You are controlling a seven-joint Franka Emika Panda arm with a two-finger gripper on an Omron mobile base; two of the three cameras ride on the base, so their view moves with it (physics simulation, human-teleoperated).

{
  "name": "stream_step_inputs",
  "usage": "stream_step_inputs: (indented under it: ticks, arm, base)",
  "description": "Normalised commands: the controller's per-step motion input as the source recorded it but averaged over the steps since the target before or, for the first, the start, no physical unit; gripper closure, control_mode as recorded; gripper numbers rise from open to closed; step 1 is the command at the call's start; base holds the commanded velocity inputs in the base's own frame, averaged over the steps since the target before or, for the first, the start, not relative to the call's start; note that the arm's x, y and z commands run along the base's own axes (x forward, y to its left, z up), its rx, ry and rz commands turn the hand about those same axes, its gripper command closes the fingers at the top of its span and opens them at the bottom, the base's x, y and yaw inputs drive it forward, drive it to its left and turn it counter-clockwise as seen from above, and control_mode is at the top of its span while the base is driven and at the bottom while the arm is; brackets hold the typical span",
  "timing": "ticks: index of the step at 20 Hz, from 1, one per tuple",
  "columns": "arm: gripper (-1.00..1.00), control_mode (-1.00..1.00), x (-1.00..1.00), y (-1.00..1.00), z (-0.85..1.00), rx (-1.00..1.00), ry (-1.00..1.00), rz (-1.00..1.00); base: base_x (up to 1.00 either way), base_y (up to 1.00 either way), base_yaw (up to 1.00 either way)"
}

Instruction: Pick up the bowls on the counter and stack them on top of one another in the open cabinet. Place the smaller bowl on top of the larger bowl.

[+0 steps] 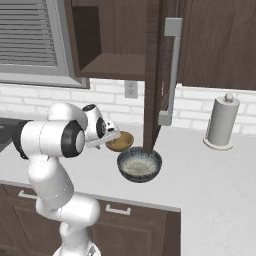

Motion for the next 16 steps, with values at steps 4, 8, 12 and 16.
stream_step_inputs:
  ticks: [4, 8, 12, 16]
  arm:
    - [-1.00, -1.00, 0.58, -0.09, -0.45, -0.05, 0.00, 0.11]
    - [-1.00, -1.00, 0.41, -0.04, -0.44, -0.08, 0.00, 0.11]
    - [1.00, -1.00, -0.05, 0.00, -0.18, -0.02, 0.00, 0.05]
    - [1.00, -1.00, -0.31, -0.02, 0.27, 0.00, -0.02, 0.02]
  base:
    - [0.00, 0.00, 0.00]
    - [0.00, 0.00, 0.00]
    - [0.00, 0.00, 0.00]
    - [0.00, 0.00, 0.00]
